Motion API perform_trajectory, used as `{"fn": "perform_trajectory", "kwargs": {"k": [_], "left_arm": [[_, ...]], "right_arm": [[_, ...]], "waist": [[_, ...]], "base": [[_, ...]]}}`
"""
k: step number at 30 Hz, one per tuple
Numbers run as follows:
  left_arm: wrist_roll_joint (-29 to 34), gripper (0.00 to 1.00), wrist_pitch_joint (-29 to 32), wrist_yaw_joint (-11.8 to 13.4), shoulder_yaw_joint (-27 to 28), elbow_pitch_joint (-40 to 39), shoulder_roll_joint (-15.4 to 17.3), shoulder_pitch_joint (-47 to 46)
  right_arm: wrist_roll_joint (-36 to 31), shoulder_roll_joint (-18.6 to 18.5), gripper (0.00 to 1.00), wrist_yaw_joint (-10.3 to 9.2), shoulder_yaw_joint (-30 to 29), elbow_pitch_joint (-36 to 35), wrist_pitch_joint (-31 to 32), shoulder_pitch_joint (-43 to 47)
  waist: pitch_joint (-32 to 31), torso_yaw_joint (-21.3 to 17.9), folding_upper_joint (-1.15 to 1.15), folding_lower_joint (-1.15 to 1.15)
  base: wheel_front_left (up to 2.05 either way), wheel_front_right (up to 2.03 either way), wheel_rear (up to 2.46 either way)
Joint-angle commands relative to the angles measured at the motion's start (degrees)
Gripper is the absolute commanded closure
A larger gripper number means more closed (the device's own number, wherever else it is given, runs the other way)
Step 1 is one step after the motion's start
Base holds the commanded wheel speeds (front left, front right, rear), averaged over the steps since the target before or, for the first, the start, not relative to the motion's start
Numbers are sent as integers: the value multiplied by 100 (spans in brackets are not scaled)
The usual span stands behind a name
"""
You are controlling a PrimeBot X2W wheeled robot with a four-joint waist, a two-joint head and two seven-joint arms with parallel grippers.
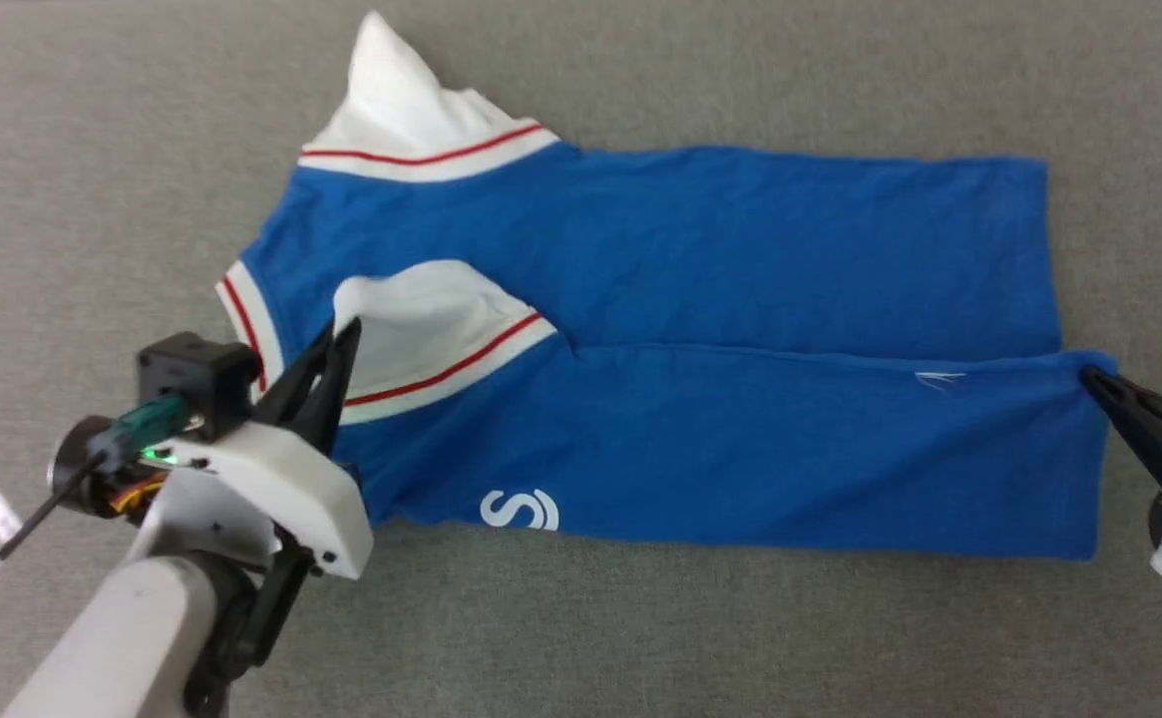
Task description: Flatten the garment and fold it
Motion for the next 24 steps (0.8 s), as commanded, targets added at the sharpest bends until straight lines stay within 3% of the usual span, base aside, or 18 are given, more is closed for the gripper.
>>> {"fn": "perform_trajectory", "kwargs": {"k": [1,7,8,9,10,11,12,19,24], "left_arm": [[63,100,11,-32,-31,149,-31,-120],[154,100,-154,72,-81,1032,-265,-372],[185,87,-212,98,-74,1127,-287,-405],[193,63,-269,117,-65,1201,-322,-431],[178,44,-331,133,-48,1257,-370,-452],[170,17,-376,135,-46,1299,-403,-463],[147,0,-422,133,-37,1321,-436,-466],[-88,0,-935,252,239,996,-567,-48],[-100,0,-1491,502,491,239,-574,725]], "right_arm": [[-26,-27,100,-4,64,72,-57,-125],[-20,-115,100,-4,406,541,-292,-424],[-18,-130,100,-4,450,612,-327,-455],[-12,-139,100,-4,487,683,-358,-481],[-6,-148,64,-4,521,741,-394,-505],[2,-159,0,-4,554,790,-430,-525],[16,-171,0,-4,584,836,-463,-543],[63,-270,0,-4,649,814,-739,-408],[-302,-88,0,-4,90,526,-1216,55]], "waist": [[289,-123,0,-2],[380,-53,0,-2],[389,-38,0,-2],[394,-22,0,-2],[396,-7,0,-2],[391,7,0,-2],[378,20,0,-2],[-80,12,0,-2],[-572,29,0,-2]], "base": [[0,0,0],[0,0,0],[0,0,0],[0,0,0],[0,0,0],[0,0,0],[0,0,0],[0,0,0],[0,0,0]]}}
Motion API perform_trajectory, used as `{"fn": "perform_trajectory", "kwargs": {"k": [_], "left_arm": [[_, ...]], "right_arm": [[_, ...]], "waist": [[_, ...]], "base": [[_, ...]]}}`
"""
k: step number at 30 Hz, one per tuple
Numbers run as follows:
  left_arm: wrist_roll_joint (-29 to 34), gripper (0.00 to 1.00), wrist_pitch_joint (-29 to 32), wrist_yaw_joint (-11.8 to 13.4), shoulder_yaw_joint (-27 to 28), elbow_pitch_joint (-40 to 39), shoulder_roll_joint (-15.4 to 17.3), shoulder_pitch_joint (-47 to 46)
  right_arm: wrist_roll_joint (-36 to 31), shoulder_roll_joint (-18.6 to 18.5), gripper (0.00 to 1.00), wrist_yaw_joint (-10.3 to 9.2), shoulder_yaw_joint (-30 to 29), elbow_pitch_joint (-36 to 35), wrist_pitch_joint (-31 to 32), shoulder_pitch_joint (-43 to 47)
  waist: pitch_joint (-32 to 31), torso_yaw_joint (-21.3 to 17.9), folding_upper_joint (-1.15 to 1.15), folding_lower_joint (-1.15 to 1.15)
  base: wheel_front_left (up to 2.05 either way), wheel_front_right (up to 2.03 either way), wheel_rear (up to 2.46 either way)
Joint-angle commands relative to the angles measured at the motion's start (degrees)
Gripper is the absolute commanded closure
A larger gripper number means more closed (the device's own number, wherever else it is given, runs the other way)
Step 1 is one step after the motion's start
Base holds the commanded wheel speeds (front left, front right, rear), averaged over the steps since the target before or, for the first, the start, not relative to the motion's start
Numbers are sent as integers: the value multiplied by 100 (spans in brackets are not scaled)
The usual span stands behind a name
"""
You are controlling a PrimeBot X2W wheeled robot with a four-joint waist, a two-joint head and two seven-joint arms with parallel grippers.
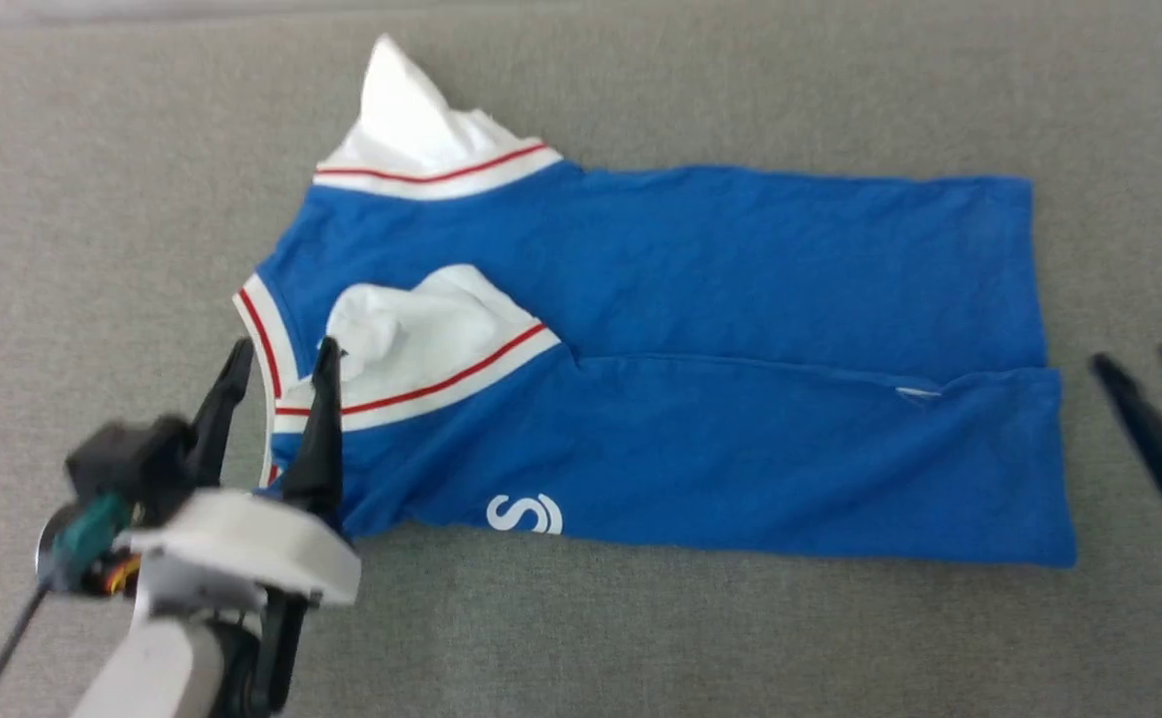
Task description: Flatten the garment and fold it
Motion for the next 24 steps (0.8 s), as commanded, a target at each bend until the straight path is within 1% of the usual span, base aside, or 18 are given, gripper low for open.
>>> {"fn": "perform_trajectory", "kwargs": {"k": [1,4,7,8,9,10,11,13,15,18,22,23,24], "left_arm": [[73,0,-271,112,60,-339,17,377],[251,0,-666,200,42,-685,14,809],[407,0,-970,356,47,-800,-7,1222],[407,0,-970,356,47,-800,-7,1222],[463,0,-1030,439,54,-800,-13,1355],[572,0,-1091,593,68,-763,6,1599],[609,0,-1092,654,65,-738,16,1700],[645,0,-1057,747,62,-710,27,1831],[699,0,-948,802,48,-687,92,1871],[716,0,-592,775,5,-653,253,1746],[593,0,269,503,-212,-462,512,1351],[593,0,269,503,-212,-462,512,1351],[575,0,454,419,-263,-382,574,1219]], "right_arm": [[-353,201,0,-4,-388,-147,-299,283],[-1067,532,0,-4,-825,-411,-682,673],[-1579,1064,0,-4,-1104,-696,-962,1125],[-1579,1064,0,-4,-1104,-696,-962,1125],[-1709,1238,0,-4,-1157,-790,-1018,1273],[-1909,1528,0,-4,-1178,-954,-1056,1533],[-1970,1662,0,-4,-1180,-1026,-1062,1624],[-2086,1839,0,-4,-1158,-1135,-1041,1743],[-2167,1932,0,-4,-1136,-1211,-1006,1781],[-2268,1933,0,-4,-1121,-1317,-944,1759],[-2299,1935,0,-4,-1132,-1420,-866,1675],[-2299,1935,0,-4,-1132,-1420,-866,1675],[-2299,1929,0,-4,-1121,-1430,-849,1656]], "waist": [[-498,20,0,1],[-713,72,0,1],[-893,126,0,1],[-893,126,0,1],[-941,141,0,1],[-1020,158,0,1],[-1054,158,0,1],[-1110,155,0,1],[-1148,149,0,1],[-1157,136,0,1],[-1063,122,0,1],[-1063,122,0,1],[-1026,114,0,1]], "base": [[0,0,0],[0,0,0],[0,0,0],[0,0,0],[0,0,0],[0,0,0],[0,0,0],[0,0,0],[0,0,0],[0,0,0],[0,0,0],[0,0,0],[0,0,0]]}}
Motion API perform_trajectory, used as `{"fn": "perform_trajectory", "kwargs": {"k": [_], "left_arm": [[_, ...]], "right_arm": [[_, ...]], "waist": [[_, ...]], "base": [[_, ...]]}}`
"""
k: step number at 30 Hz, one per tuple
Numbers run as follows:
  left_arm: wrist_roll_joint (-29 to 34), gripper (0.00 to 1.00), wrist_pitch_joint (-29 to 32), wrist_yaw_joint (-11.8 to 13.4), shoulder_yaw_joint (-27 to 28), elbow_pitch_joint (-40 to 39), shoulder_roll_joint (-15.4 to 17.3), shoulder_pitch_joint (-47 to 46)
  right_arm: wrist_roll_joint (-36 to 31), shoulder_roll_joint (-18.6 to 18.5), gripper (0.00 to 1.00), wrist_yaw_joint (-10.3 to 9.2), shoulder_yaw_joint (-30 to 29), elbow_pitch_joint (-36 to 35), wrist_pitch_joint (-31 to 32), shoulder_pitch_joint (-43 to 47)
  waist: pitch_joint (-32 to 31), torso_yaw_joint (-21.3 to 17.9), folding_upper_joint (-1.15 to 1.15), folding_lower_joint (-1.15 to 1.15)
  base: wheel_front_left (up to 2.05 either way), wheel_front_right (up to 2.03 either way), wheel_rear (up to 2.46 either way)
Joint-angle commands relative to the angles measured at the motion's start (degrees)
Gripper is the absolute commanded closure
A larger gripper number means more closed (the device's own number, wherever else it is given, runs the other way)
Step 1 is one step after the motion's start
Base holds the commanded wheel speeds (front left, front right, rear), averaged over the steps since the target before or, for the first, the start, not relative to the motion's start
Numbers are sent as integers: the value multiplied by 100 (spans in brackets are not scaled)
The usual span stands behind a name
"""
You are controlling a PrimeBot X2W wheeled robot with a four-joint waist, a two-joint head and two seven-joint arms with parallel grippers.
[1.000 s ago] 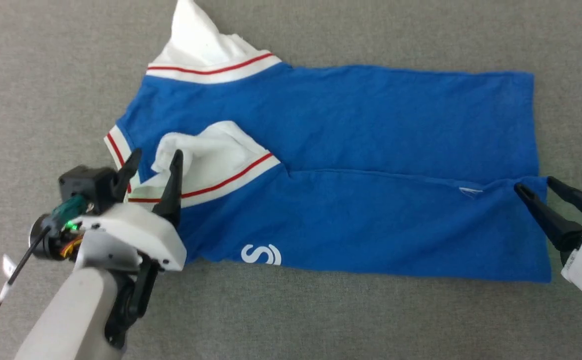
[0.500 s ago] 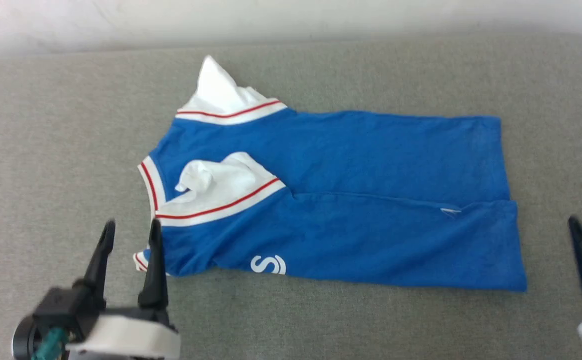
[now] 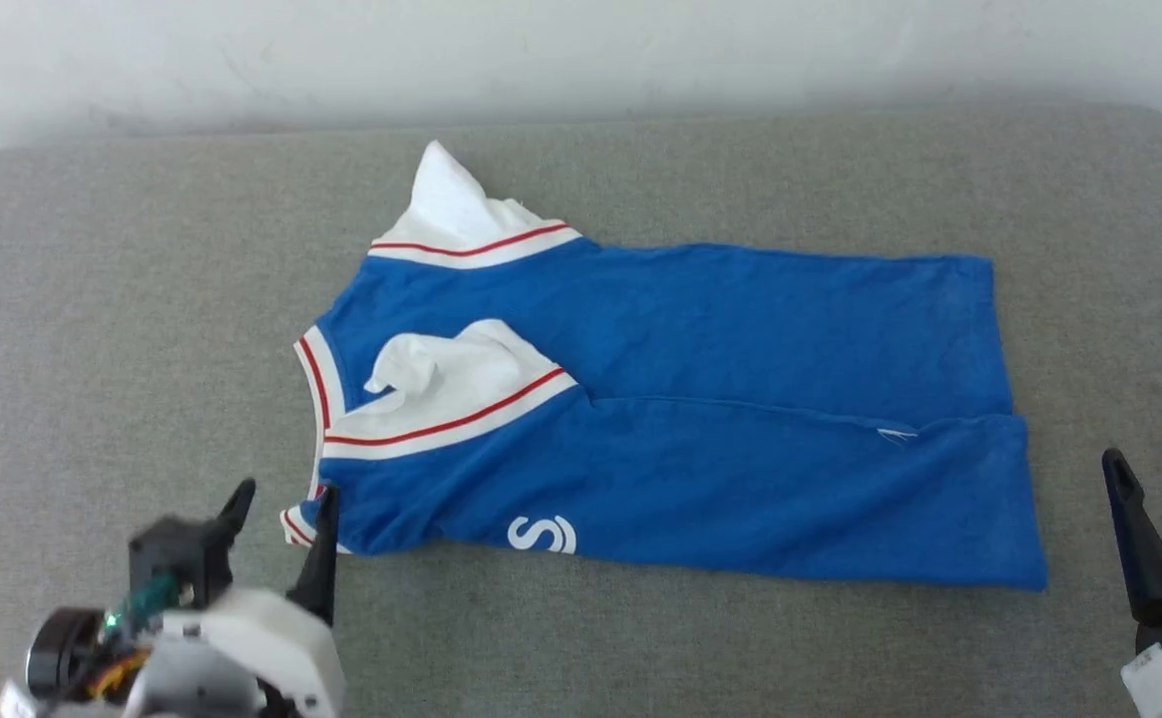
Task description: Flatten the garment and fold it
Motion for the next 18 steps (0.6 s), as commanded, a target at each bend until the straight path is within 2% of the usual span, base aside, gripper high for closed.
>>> {"fn": "perform_trajectory", "kwargs": {"k": [1,6,14,15,16,18], "left_arm": [[-44,0,37,-31,-1,41,22,-130],[-332,0,769,-236,-103,710,54,-588],[-765,2,1708,-392,-239,1511,25,-849],[-822,89,1794,-434,-264,1549,16,-861],[-881,100,1867,-492,-293,1567,5,-866],[-970,100,1885,-571,-296,1559,-19,-878]], "right_arm": [[-25,-6,0,-4,22,-32,9,-44],[41,-30,0,-4,94,-22,76,-73],[106,-141,0,-4,76,-21,101,-168],[114,-169,0,-4,86,-16,118,-187],[125,-213,0,-4,116,-11,145,-212],[155,-315,0,-4,173,-13,209,-283]], "waist": [[72,-19,0,0],[284,-78,0,0],[575,-153,0,0],[601,-153,0,0],[619,-152,0,0],[644,-146,0,0]], "base": [[0,0,0],[0,0,0],[0,0,0],[0,0,0],[0,0,0],[0,0,0]]}}
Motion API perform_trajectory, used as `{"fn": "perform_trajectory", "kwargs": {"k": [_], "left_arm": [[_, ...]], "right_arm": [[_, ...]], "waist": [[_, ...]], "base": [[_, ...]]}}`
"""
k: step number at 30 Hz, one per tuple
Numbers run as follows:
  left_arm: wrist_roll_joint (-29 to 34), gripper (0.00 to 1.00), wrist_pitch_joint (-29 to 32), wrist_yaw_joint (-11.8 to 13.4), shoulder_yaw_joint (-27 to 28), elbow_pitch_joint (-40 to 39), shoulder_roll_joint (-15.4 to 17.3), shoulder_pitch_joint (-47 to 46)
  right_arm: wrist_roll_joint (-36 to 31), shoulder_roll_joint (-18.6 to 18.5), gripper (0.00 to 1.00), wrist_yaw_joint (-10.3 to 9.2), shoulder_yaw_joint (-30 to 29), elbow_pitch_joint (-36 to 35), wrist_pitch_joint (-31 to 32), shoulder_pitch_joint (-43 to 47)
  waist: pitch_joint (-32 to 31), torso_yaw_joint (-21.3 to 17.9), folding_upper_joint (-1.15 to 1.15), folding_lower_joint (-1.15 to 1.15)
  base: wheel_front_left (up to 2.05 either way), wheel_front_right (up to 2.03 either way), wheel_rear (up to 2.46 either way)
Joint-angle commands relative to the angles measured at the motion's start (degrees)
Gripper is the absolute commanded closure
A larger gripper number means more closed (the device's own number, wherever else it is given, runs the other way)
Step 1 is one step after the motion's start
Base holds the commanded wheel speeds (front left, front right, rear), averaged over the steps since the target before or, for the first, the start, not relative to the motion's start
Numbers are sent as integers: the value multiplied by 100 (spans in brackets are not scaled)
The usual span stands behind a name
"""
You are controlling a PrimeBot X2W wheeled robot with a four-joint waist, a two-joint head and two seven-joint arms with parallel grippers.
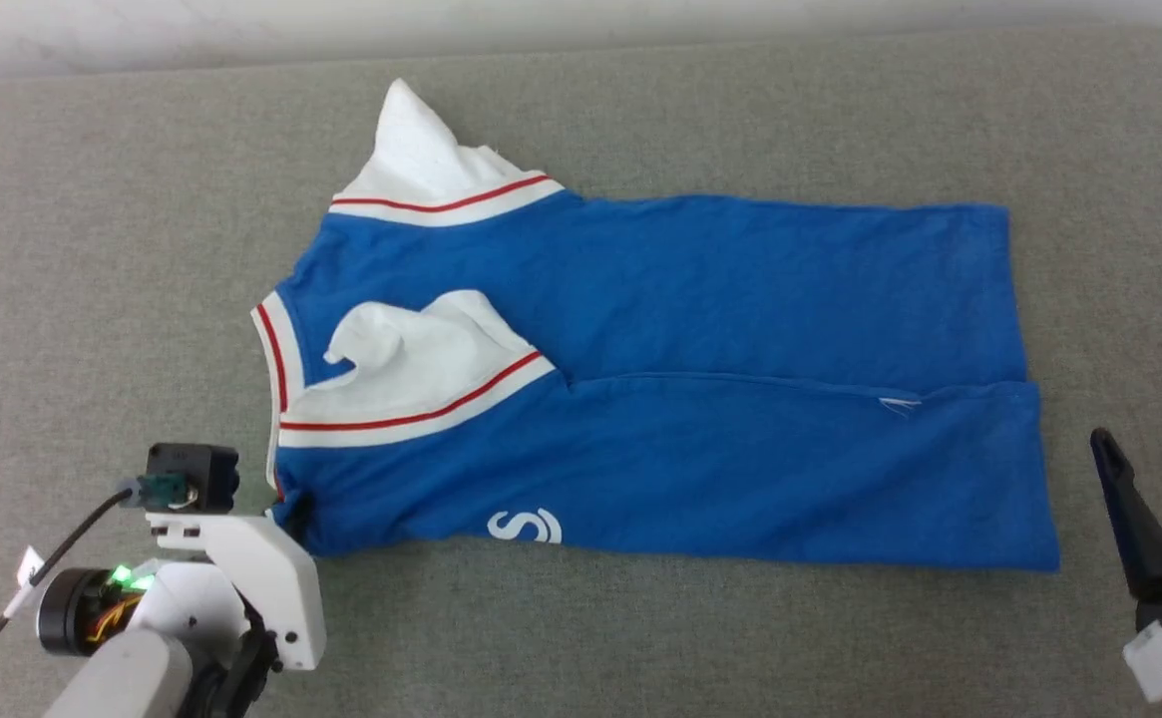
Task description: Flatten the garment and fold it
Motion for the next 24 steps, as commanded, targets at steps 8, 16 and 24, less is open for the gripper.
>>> {"fn": "perform_trajectory", "kwargs": {"k": [8,16,24], "left_arm": [[-101,100,-348,65,31,-9,-200,325],[-77,100,-522,91,-34,-257,-324,376],[-21,100,-539,120,-99,-344,-393,219]], "right_arm": [[381,-409,0,-4,33,142,980,-246],[533,-330,0,-4,13,514,1799,56],[580,-142,0,-4,186,1130,1758,16]], "waist": [[-14,85,0,0],[59,314,0,0],[154,443,0,0]], "base": [[0,0,0],[0,0,0],[0,0,0]]}}
